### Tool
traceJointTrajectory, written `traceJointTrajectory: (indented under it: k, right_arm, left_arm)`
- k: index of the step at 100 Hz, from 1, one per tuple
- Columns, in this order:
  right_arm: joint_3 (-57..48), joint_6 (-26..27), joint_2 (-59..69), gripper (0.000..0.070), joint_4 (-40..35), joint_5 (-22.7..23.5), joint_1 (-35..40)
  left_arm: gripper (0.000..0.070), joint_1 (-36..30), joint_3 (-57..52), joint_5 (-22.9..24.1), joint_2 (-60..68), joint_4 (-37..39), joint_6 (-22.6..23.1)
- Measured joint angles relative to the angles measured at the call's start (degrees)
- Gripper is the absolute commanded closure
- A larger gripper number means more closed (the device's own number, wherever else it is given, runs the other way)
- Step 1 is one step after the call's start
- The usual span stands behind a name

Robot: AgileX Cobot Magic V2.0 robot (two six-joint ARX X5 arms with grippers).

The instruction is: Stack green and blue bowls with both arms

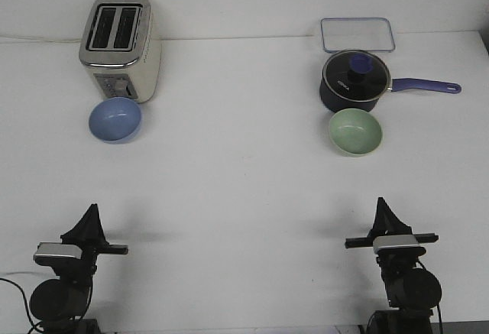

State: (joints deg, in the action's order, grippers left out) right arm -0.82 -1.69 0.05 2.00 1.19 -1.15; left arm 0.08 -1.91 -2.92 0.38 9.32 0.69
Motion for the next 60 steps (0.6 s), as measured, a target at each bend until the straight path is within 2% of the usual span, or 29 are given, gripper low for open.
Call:
traceJointTrajectory:
  k: [8, 22, 32, 48, 51, 54, 60]
  right_arm:
    - [0.0, 8.3, 0.0, 0.0700, 0.0, -2.6, 0.0]
    - [-2.5, 19.4, 1.0, 0.0700, -3.8, -2.5, 0.0]
    - [-8.0, 22.3, 4.7, 0.0700, -8.7, -2.7, 0.0]
    - [-20.1, 23.1, 16.3, 0.0694, -15.2, -2.6, 0.0]
    - [-22.6, 23.0, 19.1, 0.0653, -16.3, -2.3, 0.0]
    - [-25.2, 22.8, 22.0, 0.0575, -17.3, -1.9, 0.0]
    - [-30.4, 22.2, 27.9, 0.0337, -19.5, -1.2, 0.0]
  left_arm:
    - [0.0685, 0.0, 0.0, 0.0, 0.0, 0.0, 0.0]
    - [0.0685, 0.0, 0.0, 0.0, 0.0, 0.0, 0.0]
    - [0.0685, 0.0, 0.0, 0.0, 0.0, 0.0, 0.0]
    - [0.0685, 0.0, 0.0, 0.0, 0.0, 0.0, 0.0]
    - [0.0685, 0.0, 0.0, 0.0, 0.0, 0.0, 0.0]
    - [0.0685, 0.0, 0.0, 0.0, 0.0, 0.0, 0.0]
    - [0.0685, 0.0, 0.0, 0.0, 0.0, 0.0, 0.0]
